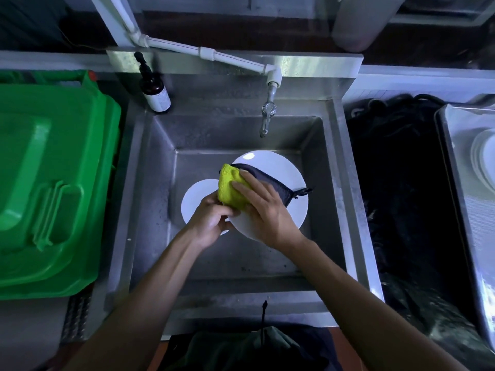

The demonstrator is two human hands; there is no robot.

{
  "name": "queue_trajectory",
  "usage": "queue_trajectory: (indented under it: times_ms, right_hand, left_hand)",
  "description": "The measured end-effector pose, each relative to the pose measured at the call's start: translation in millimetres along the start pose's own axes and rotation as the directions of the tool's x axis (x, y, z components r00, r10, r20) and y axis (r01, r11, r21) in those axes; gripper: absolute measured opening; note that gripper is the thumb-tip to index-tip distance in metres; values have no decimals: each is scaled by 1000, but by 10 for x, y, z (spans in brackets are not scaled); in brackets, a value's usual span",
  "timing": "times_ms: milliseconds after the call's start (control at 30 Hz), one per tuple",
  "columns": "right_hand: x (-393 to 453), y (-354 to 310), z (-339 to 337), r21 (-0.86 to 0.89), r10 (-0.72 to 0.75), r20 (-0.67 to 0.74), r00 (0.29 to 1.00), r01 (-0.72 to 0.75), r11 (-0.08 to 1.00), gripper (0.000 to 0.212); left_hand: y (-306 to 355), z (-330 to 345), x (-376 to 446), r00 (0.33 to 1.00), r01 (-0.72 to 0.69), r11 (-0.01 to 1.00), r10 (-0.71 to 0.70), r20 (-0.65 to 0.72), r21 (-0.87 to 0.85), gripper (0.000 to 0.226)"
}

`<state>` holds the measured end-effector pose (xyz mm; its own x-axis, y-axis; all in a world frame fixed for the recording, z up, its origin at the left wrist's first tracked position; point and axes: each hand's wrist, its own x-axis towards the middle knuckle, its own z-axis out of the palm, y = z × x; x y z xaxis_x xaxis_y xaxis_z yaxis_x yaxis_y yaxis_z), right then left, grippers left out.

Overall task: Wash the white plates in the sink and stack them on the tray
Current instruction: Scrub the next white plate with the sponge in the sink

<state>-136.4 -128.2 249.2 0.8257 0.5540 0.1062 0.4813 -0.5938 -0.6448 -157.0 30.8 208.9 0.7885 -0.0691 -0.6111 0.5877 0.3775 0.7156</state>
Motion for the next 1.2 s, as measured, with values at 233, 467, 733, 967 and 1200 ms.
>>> queue_trajectory:
  times_ms: [233, 467, 733, 967, 1200]
  right_hand:
    - [68, 249, 41, -53, -12, 21, 1000, 13, 999, 51]
    - [298, 536, -18, -97, 136, -150, 979, -152, 984, 51]
    - [138, 632, -90, -137, 337, -229, 913, -373, 918, 55]
    - [-92, 514, -12, -96, 464, -225, 857, -493, 865, 57]
    - [-273, 287, 169, -27, 468, -211, 858, -484, 875, 59]
  left_hand:
    - [28, 13, -59, 1000, 19, 999, -19, -14, 28, 46]
    - [29, 28, -72, 1000, 8, 1000, -8, -15, 5, 52]
    - [-42, 142, -65, 995, -27, 996, 18, -101, -88, 53]
    - [-80, 282, 6, 983, -40, 987, 11, -183, -158, 38]
    - [-113, 343, 134, 974, -42, 979, -4, -226, -201, 29]
